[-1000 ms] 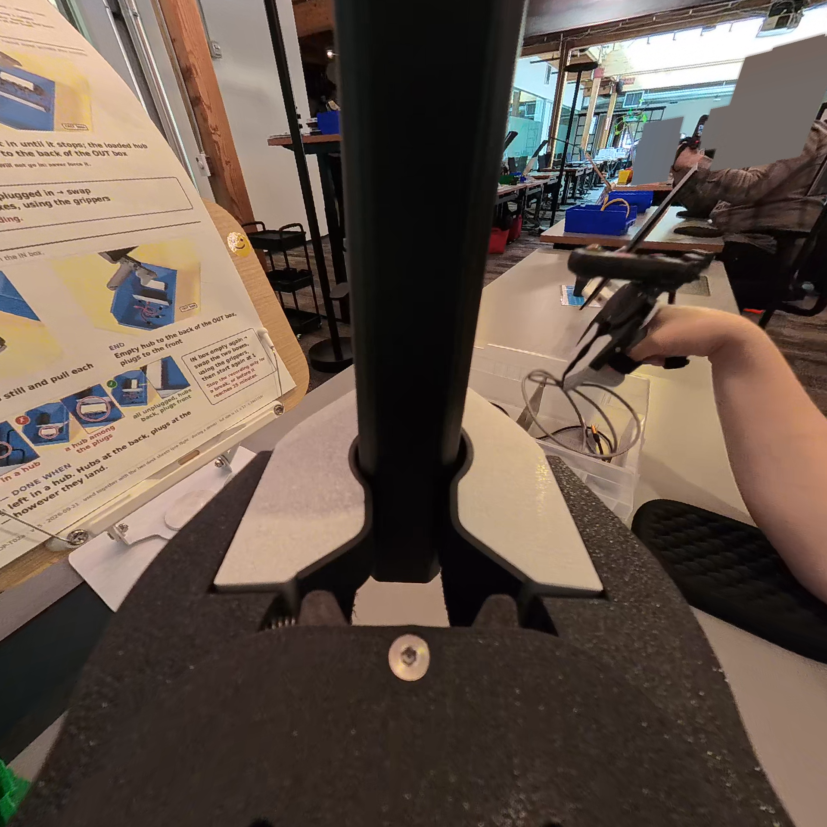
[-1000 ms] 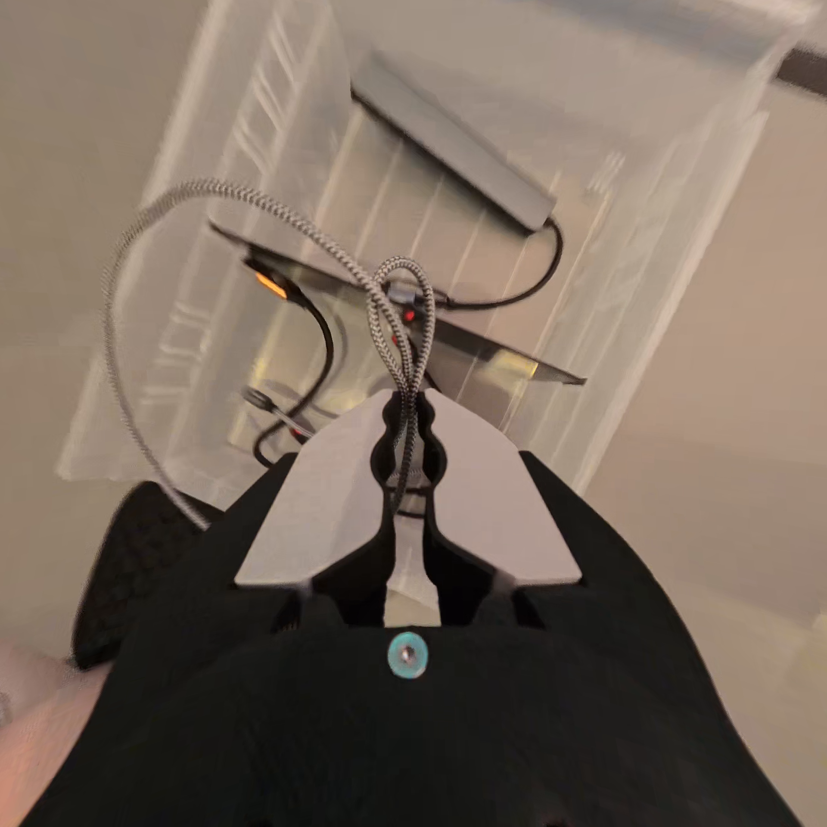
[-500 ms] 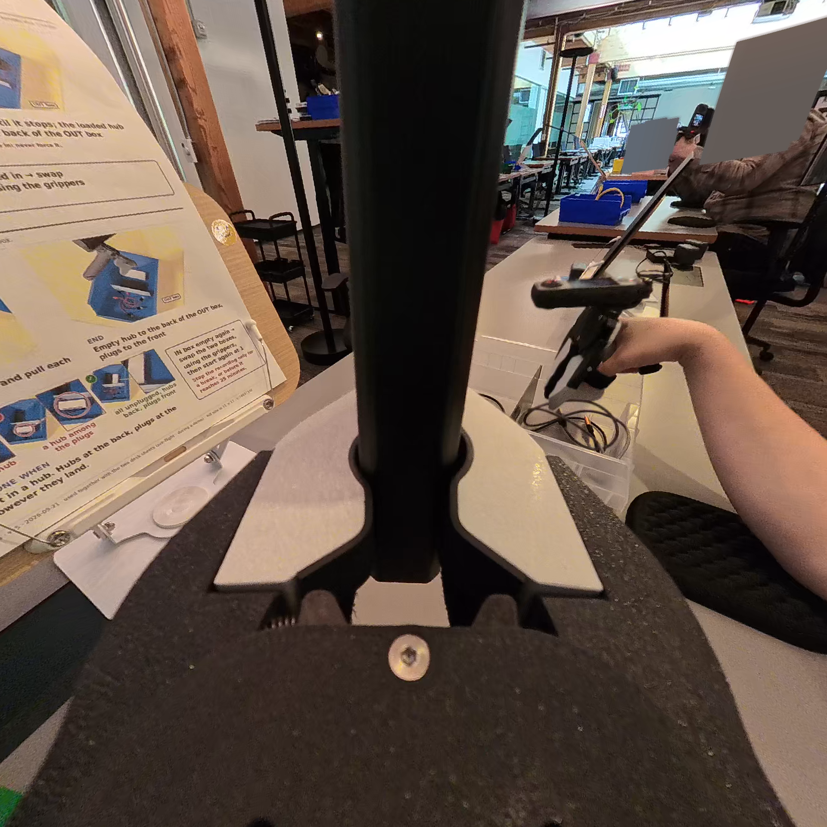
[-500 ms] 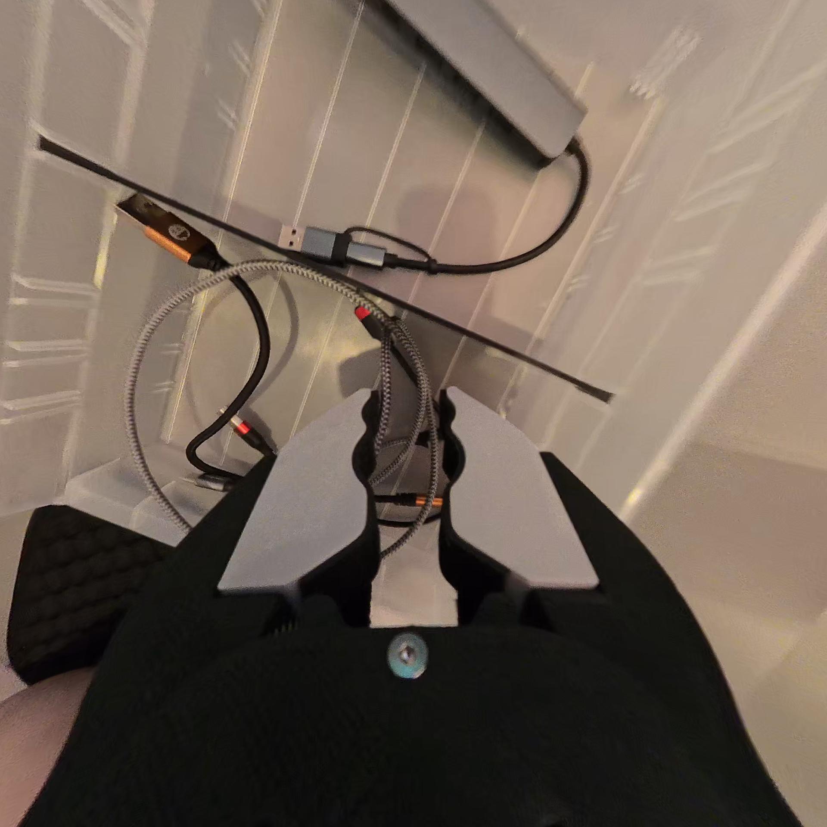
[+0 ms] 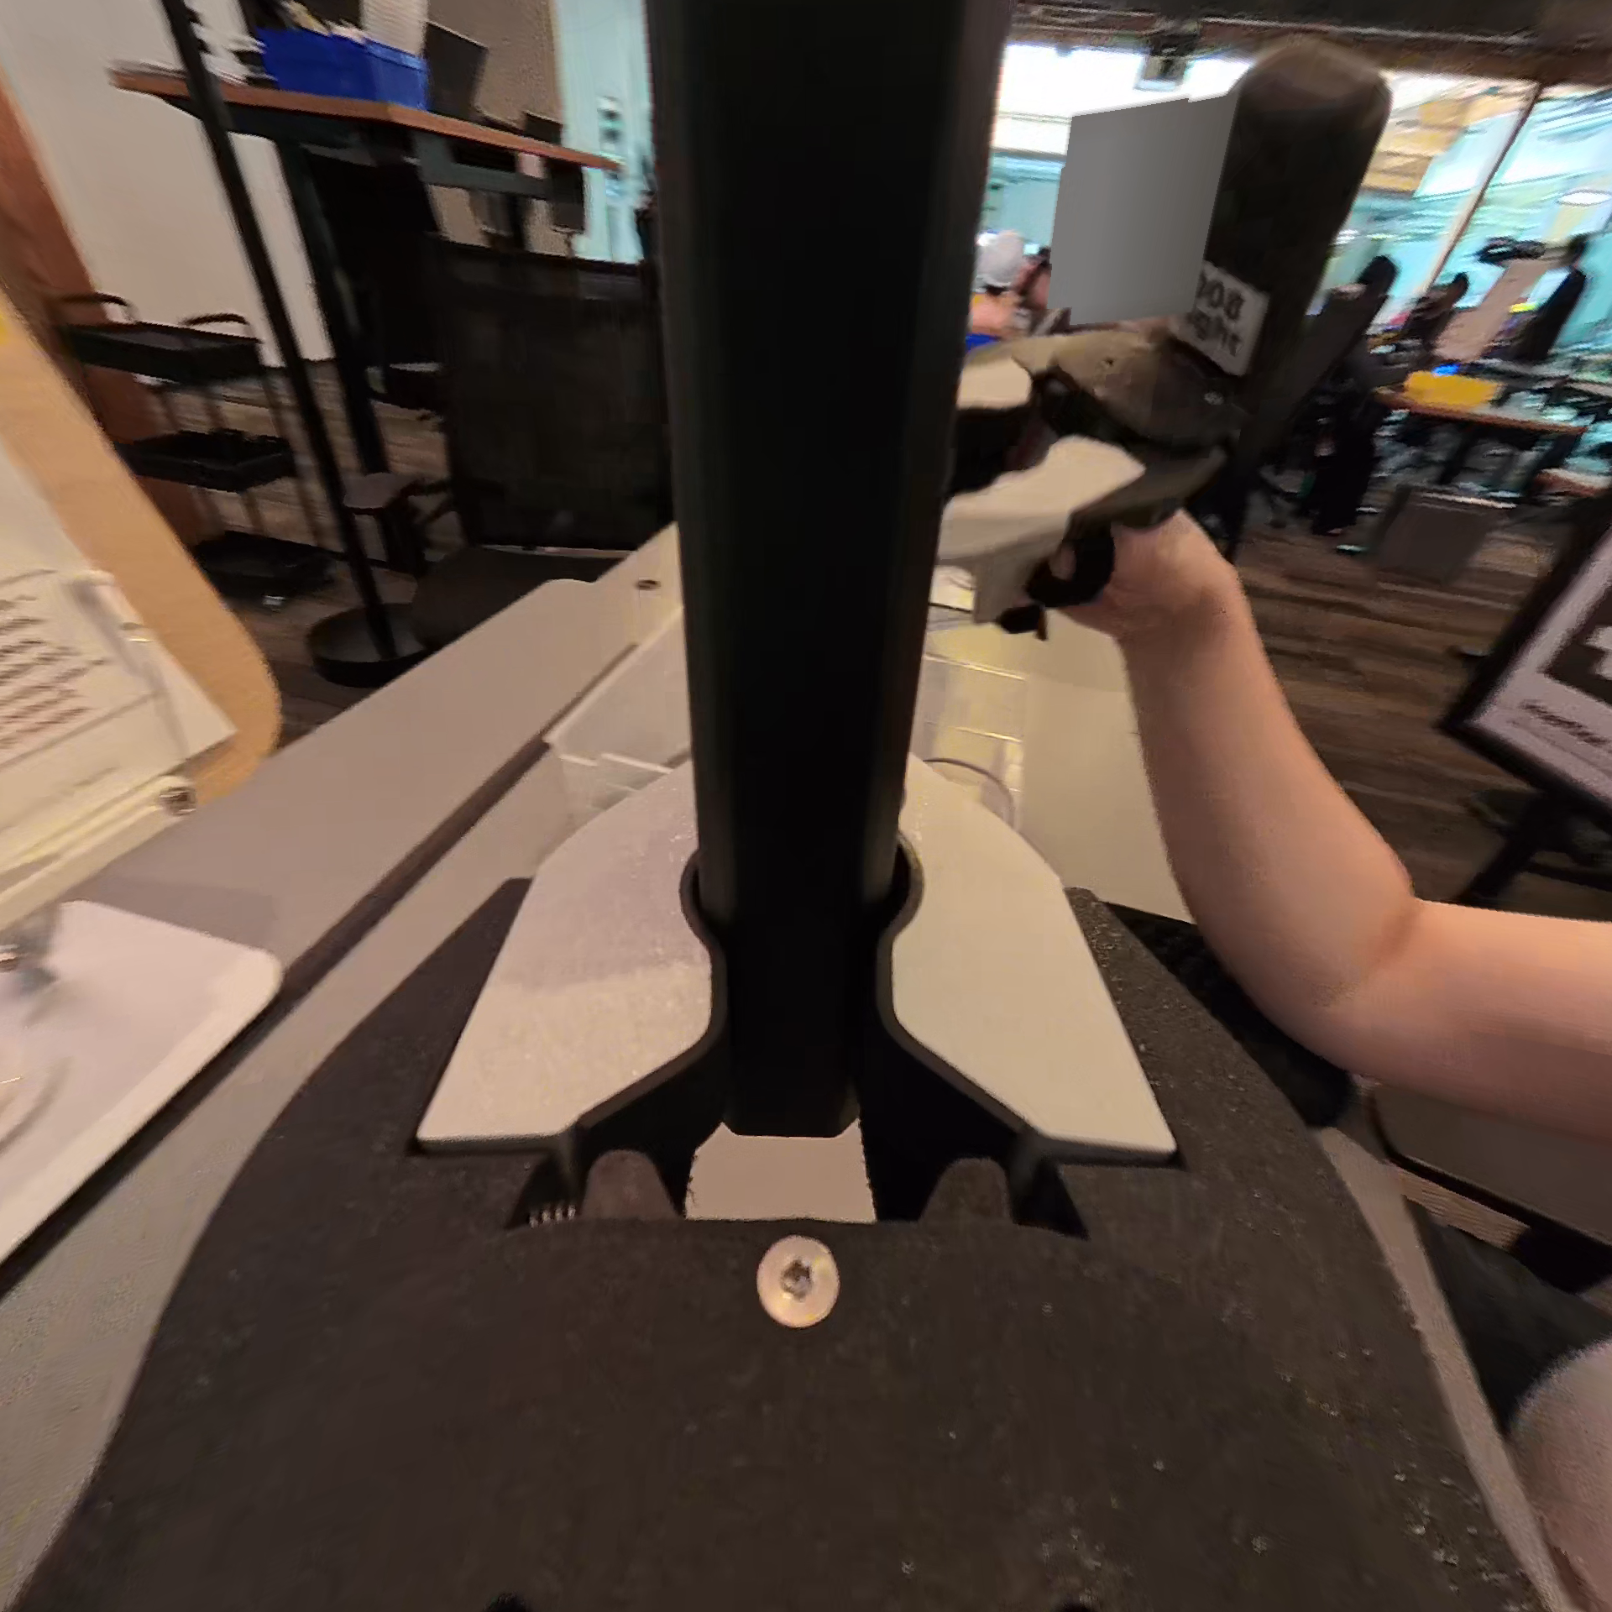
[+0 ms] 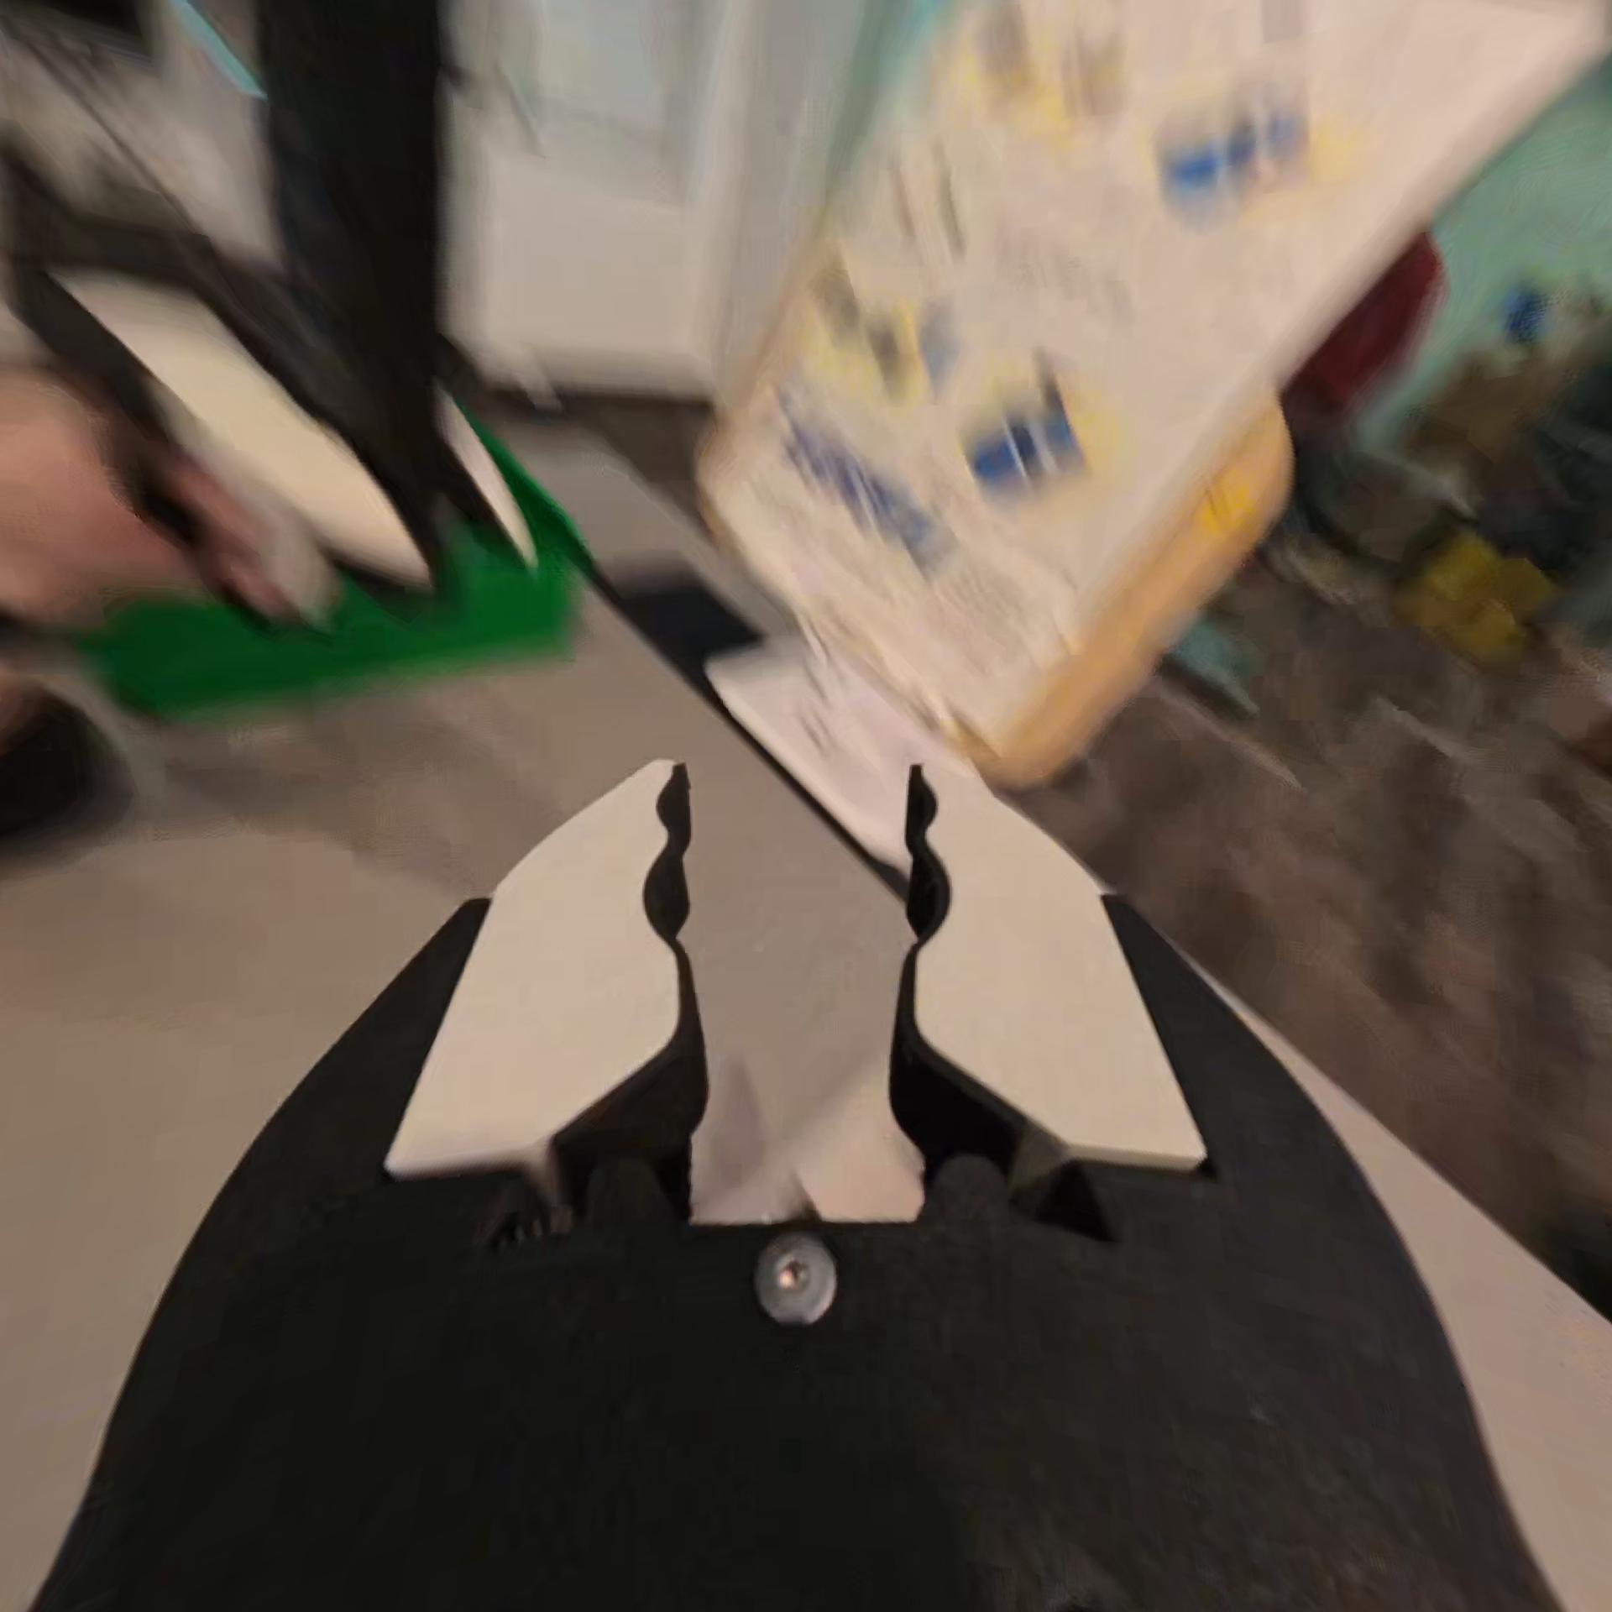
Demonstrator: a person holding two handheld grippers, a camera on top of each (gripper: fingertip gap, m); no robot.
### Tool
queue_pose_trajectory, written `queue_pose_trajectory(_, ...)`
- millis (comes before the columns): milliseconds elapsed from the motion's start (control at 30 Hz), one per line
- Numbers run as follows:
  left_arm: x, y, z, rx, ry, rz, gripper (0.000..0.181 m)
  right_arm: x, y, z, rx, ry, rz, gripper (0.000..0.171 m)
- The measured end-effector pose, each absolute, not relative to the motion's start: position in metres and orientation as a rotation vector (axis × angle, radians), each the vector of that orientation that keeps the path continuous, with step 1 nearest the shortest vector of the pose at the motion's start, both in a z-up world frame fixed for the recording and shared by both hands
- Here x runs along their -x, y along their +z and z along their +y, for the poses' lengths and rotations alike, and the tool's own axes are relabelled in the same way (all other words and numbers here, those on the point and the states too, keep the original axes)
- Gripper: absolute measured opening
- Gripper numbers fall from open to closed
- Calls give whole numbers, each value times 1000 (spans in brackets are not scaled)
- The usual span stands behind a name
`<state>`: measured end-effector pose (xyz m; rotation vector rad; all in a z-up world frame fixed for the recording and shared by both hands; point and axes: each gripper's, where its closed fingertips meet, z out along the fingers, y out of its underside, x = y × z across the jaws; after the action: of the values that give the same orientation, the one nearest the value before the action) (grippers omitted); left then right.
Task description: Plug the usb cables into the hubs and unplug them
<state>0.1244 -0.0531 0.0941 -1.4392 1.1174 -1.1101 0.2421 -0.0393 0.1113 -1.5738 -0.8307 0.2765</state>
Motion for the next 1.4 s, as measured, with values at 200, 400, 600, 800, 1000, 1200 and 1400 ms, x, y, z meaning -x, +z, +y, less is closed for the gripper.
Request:
queue_pose_trajectory(200,-155,73,-85,1441,-1286,1277,31,-141,158,-76,1223,1043,-785,69)
queue_pose_trajectory(400,-168,65,-94,1465,-1363,1311,58,-119,122,-67,1392,964,-954,30)
queue_pose_trajectory(600,-133,89,-59,1459,-1230,1152,62,-222,132,-28,1451,413,-781,29)
queue_pose_trajectory(800,-112,100,-47,1459,-1192,1094,57,-349,32,41,1830,-192,-797,29)
queue_pose_trajectory(1000,-112,94,-44,1489,-1164,1121,56,-376,-63,55,2185,-385,-1125,29)
queue_pose_trajectory(1200,-118,88,-46,1499,-1158,1154,54,-382,-118,35,2374,-376,-1388,29)
queue_pose_trajectory(1400,-119,85,-47,1512,-1131,1176,54,-392,-127,34,2516,-399,-1292,32)
